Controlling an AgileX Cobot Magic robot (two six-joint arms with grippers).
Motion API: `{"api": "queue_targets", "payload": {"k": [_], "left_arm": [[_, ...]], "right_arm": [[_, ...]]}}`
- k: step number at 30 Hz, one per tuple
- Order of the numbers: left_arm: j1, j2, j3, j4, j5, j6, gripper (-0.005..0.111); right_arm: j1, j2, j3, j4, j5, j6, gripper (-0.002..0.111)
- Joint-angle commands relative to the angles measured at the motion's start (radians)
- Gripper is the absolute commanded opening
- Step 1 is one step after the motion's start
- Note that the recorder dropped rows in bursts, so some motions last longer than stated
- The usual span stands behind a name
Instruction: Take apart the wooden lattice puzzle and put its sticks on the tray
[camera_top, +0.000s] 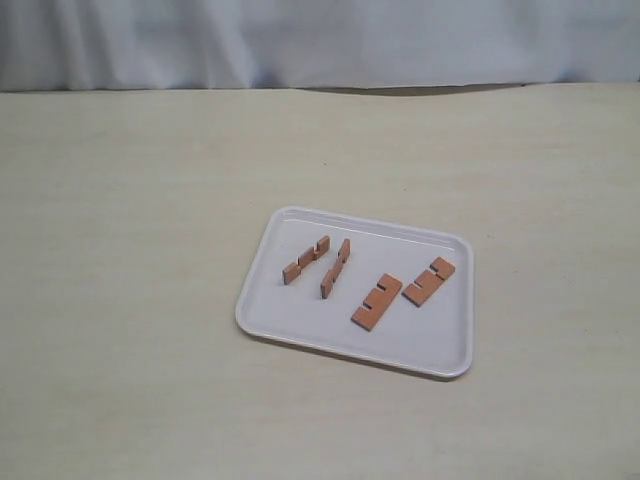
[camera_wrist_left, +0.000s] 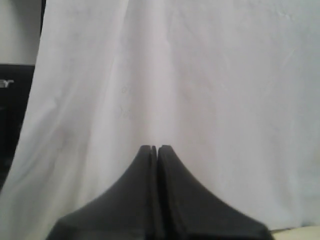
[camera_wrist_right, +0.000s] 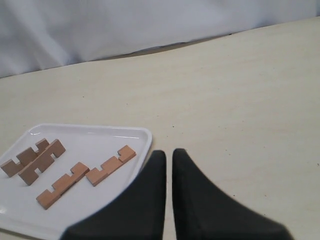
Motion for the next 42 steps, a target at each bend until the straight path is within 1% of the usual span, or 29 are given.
{"api": "queue_targets", "payload": {"k": [1,5,11,15,16,17,18,19,24,26,28,32,39,42], "left_arm": [[-0.006,-0.004,0.047,-0.060,0.050,-0.018,0.000],[-0.006,-0.004,0.141,-0.060,-0.005,-0.018,0.000],[-0.006,-0.004,0.326,-0.069,-0.164,-0.018,0.000],[-0.006,-0.004,0.461,-0.002,-0.239,-0.014,0.000],[-0.006,-0.004,0.490,-0.015,-0.252,-0.023,0.000],[-0.006,-0.004,0.490,-0.039,-0.271,-0.037,0.000],[-0.006,-0.004,0.490,-0.053,-0.222,-0.048,0.000],[-0.006,-0.004,0.490,-0.060,-0.208,-0.048,0.000],[-0.006,-0.004,0.490,-0.060,-0.188,-0.048,0.000],[-0.006,-0.004,0.490,-0.053,-0.159,-0.044,0.000],[-0.006,-0.004,0.490,-0.030,-0.104,-0.044,0.000],[-0.006,-0.004,0.490,-0.037,-0.004,-0.055,0.000],[-0.006,-0.004,0.490,-0.031,0.054,-0.071,0.000],[-0.006,-0.004,0.490,-0.031,0.053,-0.071,0.000]], "right_arm": [[-0.003,-0.005,0.003,-0.008,-0.003,-0.005,0.004],[-0.003,-0.005,0.003,-0.008,-0.003,-0.005,0.004],[-0.003,-0.005,0.003,-0.008,-0.003,-0.005,0.004],[-0.003,-0.005,0.003,-0.008,-0.003,-0.005,0.004],[-0.003,-0.005,0.003,-0.008,-0.003,-0.005,0.004],[-0.003,-0.005,0.003,-0.008,-0.003,-0.005,0.004],[-0.003,-0.005,0.003,-0.008,-0.003,-0.005,0.004],[-0.003,-0.005,0.003,-0.008,-0.003,-0.005,0.004],[-0.003,-0.005,0.003,-0.008,-0.003,-0.005,0.004],[-0.003,-0.005,0.003,-0.008,-0.003,-0.005,0.004],[-0.003,-0.005,0.003,-0.008,-0.003,-0.005,0.004],[-0.003,-0.005,0.003,-0.008,-0.003,-0.005,0.004],[-0.003,-0.005,0.003,-0.008,-0.003,-0.005,0.004],[-0.003,-0.005,0.003,-0.008,-0.003,-0.005,0.004]]}}
